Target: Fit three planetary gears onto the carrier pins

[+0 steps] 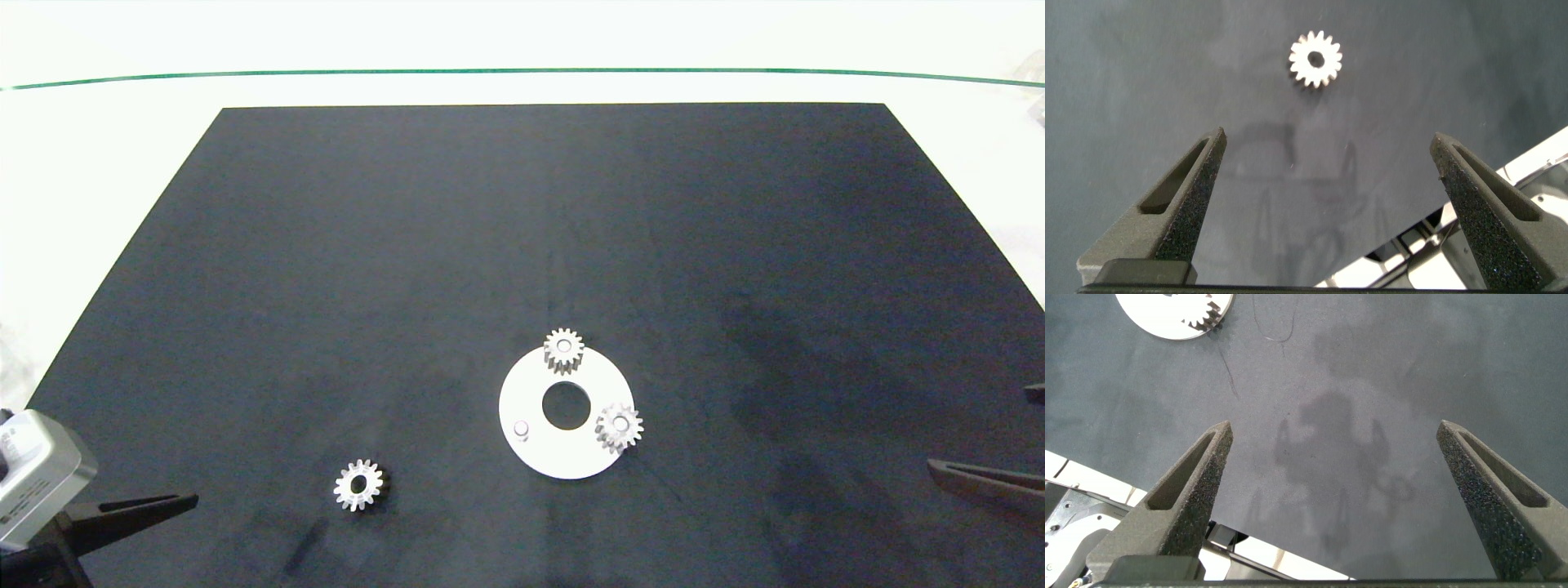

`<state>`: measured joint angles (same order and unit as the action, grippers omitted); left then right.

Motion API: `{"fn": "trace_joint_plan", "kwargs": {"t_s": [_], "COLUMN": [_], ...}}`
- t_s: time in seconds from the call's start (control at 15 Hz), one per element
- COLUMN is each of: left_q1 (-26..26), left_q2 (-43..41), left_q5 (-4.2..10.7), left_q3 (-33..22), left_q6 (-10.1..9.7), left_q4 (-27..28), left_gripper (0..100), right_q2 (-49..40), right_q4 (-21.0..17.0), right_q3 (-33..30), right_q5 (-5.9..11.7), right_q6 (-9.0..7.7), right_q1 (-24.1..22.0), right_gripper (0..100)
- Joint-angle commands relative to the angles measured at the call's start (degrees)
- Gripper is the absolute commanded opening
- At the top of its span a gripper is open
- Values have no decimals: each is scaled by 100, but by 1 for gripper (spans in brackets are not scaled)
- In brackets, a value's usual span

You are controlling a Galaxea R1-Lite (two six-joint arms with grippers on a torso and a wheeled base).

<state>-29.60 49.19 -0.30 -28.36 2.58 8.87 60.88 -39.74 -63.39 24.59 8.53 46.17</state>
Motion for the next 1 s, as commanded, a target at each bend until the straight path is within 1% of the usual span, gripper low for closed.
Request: {"fn": "trace_joint_plan", "kwargs": {"t_s": [0.07,0.13,0.27,0.33,0.4,0.53,0.73,0.8,0.93,1.0], "left_q1": [-125,-310,-362,-371,-494,-556,-565,-556,-556,-565], "left_q2": [135,135,161,196,293,495,1058,1216,1488,1611], "left_q5": [-5,4,4,4,4,4,22,22,13,22], "left_q3": [313,471,709,735,779,823,937,999,1139,1201], "left_q6": [137,234,374,410,418,427,453,497,515,594], "left_q4": [-299,-492,-808,-870,-967,-1283,-2153,-2373,-2786,-2979], "left_gripper": [100,100,100,100,100,100,100,100,100,100], "right_q2": [-6,-15,-6,-6,-6,-6,-15,-15,3,20], "right_q4": [-25,-25,-25,-25,-25,-34,-25,-25,-25,-25], "right_q3": [64,90,108,116,152,178,169,169,169,169], "right_q5": [11,11,11,11,11,11,11,11,11,11], "right_q6": [8,8,26,26,26,34,34,34,34,34], "right_q1": [-2,-2,-2,-2,-2,-2,-11,-11,-11,-11], "right_gripper": [100,100,100,100,100,100,100,100,100,100]}}
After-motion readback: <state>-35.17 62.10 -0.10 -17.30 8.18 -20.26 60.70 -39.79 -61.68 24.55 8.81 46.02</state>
